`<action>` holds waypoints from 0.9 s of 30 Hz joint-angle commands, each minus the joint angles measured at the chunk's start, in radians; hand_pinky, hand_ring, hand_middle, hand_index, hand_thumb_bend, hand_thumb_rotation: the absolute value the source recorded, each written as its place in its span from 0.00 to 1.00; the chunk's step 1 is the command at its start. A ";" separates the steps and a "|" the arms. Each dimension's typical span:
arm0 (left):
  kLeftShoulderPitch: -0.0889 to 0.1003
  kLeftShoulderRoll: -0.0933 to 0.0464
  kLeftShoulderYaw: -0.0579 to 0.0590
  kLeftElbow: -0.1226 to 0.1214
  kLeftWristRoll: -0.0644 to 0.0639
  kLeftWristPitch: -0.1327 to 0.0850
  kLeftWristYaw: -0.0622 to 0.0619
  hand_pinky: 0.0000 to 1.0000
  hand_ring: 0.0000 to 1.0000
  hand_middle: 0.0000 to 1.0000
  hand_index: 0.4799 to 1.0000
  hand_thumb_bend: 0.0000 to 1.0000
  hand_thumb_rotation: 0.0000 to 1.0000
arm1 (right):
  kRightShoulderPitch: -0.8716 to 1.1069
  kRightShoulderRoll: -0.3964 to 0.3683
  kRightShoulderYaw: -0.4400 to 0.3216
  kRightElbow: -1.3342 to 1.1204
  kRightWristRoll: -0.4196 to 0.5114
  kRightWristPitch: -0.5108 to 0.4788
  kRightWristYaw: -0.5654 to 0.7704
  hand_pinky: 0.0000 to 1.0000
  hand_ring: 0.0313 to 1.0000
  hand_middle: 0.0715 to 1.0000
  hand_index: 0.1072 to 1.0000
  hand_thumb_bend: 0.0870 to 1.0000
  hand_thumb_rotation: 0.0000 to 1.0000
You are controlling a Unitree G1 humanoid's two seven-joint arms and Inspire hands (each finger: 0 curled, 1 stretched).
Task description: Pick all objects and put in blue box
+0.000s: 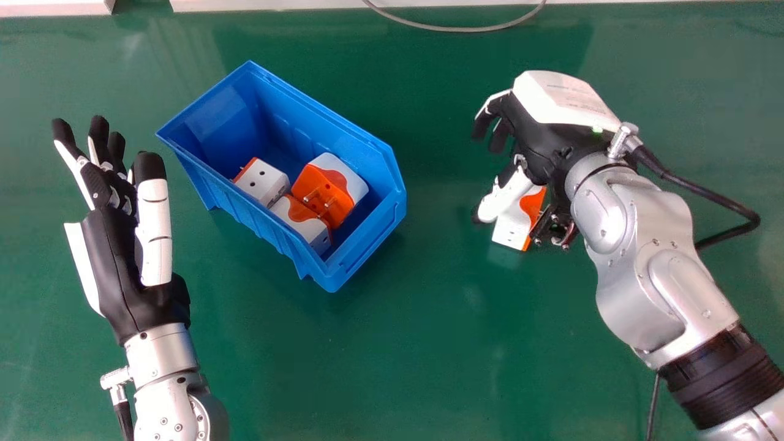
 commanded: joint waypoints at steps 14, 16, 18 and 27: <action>0.011 0.006 0.001 -0.011 0.007 -0.024 0.006 0.92 0.98 0.98 0.97 0.71 0.71 | -0.006 -0.024 0.024 -0.067 -0.025 0.045 0.095 1.00 1.00 1.00 1.00 1.00 0.25; 0.011 0.008 0.000 -0.009 0.011 -0.024 0.007 0.92 0.97 0.98 0.97 0.71 0.71 | -0.007 -0.023 0.029 -0.054 -0.027 0.047 0.102 1.00 1.00 1.00 1.00 1.00 0.26; 0.011 0.006 -0.001 -0.012 0.005 -0.020 0.002 0.92 0.98 0.99 0.98 0.70 0.71 | -0.013 -0.020 0.051 -0.011 -0.031 0.051 0.119 1.00 1.00 1.00 1.00 1.00 0.25; 0.011 0.000 -0.002 -0.019 -0.010 -0.016 -0.008 0.93 0.98 0.99 0.97 0.70 0.70 | -0.029 -0.008 0.125 0.201 -0.019 0.039 0.135 1.00 1.00 1.00 1.00 1.00 0.23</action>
